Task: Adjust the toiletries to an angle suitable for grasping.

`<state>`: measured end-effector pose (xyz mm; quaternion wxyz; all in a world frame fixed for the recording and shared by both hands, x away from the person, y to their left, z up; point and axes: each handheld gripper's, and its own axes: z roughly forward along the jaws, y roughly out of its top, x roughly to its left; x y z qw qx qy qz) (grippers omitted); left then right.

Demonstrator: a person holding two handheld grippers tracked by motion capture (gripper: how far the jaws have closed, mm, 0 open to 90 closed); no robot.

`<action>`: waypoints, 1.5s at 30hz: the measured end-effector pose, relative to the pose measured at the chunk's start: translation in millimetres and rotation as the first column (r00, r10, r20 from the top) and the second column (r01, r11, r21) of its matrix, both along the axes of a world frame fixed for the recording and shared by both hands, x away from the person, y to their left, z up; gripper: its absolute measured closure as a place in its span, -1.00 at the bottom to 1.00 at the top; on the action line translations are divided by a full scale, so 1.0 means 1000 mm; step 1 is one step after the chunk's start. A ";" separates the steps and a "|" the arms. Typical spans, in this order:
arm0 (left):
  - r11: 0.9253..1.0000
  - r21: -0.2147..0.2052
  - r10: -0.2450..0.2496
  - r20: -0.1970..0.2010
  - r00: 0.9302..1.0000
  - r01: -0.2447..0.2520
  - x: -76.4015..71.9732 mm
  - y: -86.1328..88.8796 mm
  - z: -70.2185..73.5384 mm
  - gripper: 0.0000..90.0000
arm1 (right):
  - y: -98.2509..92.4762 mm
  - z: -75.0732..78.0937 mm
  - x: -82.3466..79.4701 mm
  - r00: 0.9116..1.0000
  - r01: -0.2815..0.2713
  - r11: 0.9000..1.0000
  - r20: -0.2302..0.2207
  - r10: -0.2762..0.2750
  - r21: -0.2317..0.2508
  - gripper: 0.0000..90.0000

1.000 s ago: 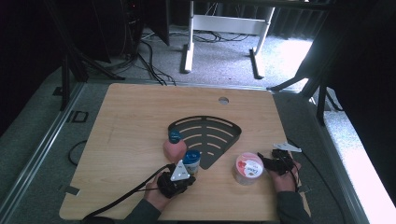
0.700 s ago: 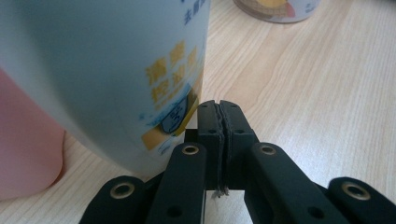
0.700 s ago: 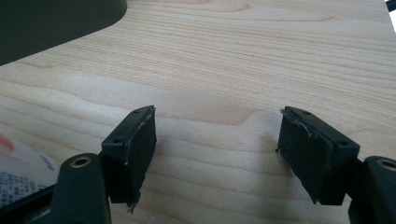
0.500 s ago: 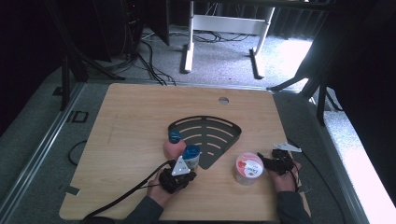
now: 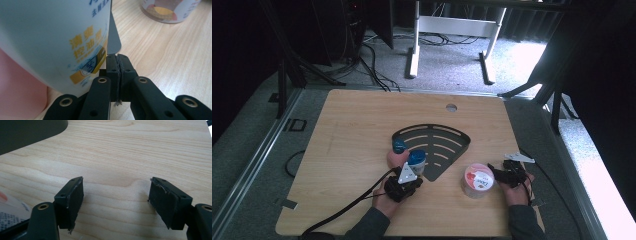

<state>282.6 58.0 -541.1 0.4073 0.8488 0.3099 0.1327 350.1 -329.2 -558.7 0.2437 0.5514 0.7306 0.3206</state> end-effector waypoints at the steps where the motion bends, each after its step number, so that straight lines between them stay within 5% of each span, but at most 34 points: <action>1: 1.000 -0.005 0.009 -0.003 1.000 -0.009 0.001 0.000 0.000 0.97 | 0.000 0.000 0.000 1.000 0.000 1.000 0.000 0.000 0.000 -0.39; 6: 0.999 -0.018 0.049 -0.011 0.999 -0.049 0.004 0.001 0.001 0.97 | 0.000 0.000 0.000 1.000 0.000 1.000 0.000 0.000 0.001 -0.39; 19: 0.997 -0.059 0.046 0.013 0.999 -0.045 0.008 -0.009 0.006 0.95 | 0.000 0.000 0.000 1.000 -0.001 1.000 0.000 0.001 0.001 -0.39; 45: 0.992 -0.023 0.125 0.022 0.992 -0.125 0.014 -0.005 0.005 0.98 | 0.000 0.000 0.000 1.000 -0.001 1.000 0.000 0.001 0.001 -0.39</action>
